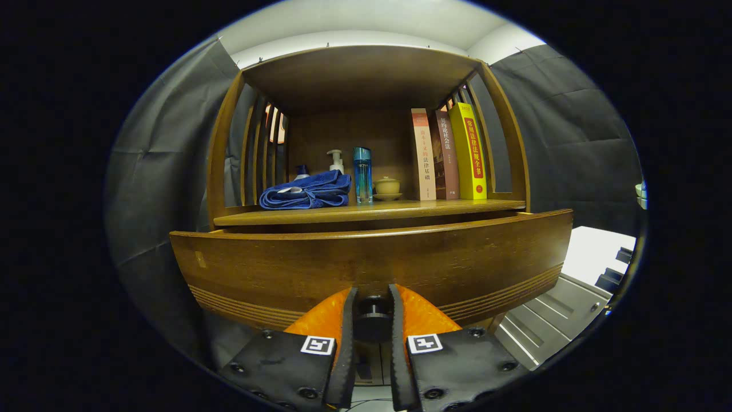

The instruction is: Pull open the drawer, take out the items inside it, and place them on the countertop above the cabinet.

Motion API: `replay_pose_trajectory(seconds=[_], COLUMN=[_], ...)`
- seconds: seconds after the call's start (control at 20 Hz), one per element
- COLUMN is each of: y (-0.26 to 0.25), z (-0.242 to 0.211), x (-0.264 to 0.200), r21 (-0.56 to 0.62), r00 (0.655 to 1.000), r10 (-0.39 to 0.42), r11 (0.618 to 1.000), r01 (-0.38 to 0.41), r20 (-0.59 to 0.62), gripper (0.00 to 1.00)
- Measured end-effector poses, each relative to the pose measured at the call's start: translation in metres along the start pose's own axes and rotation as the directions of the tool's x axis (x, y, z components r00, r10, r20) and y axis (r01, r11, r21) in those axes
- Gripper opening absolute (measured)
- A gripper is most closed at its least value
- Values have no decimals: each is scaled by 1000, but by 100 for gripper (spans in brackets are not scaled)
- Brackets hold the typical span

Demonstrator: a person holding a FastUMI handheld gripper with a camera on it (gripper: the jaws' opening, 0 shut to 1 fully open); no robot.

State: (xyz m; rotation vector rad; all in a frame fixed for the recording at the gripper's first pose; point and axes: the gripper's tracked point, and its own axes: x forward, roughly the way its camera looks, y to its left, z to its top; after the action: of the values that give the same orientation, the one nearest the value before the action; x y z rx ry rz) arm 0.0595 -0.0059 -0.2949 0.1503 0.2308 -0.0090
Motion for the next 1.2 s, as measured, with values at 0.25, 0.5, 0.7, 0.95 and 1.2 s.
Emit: replay_pose_trajectory(seconds=[0.25,0.5,0.7,0.95,1.2], y=[5,21,11,3,9], z=[14,52,58,82,108], x=[-31,-56,-61,-48,-9], r21=[-13,43,-14,-111,-185], r00=[1000,998,999,996,984], r10=[-3,-6,-35,-81,-120], r11=[1000,999,999,991,978], r01=[3,3,36,78,94], r20=[-2,69,41,-23,-133], gripper=[33,10,9,9,48])
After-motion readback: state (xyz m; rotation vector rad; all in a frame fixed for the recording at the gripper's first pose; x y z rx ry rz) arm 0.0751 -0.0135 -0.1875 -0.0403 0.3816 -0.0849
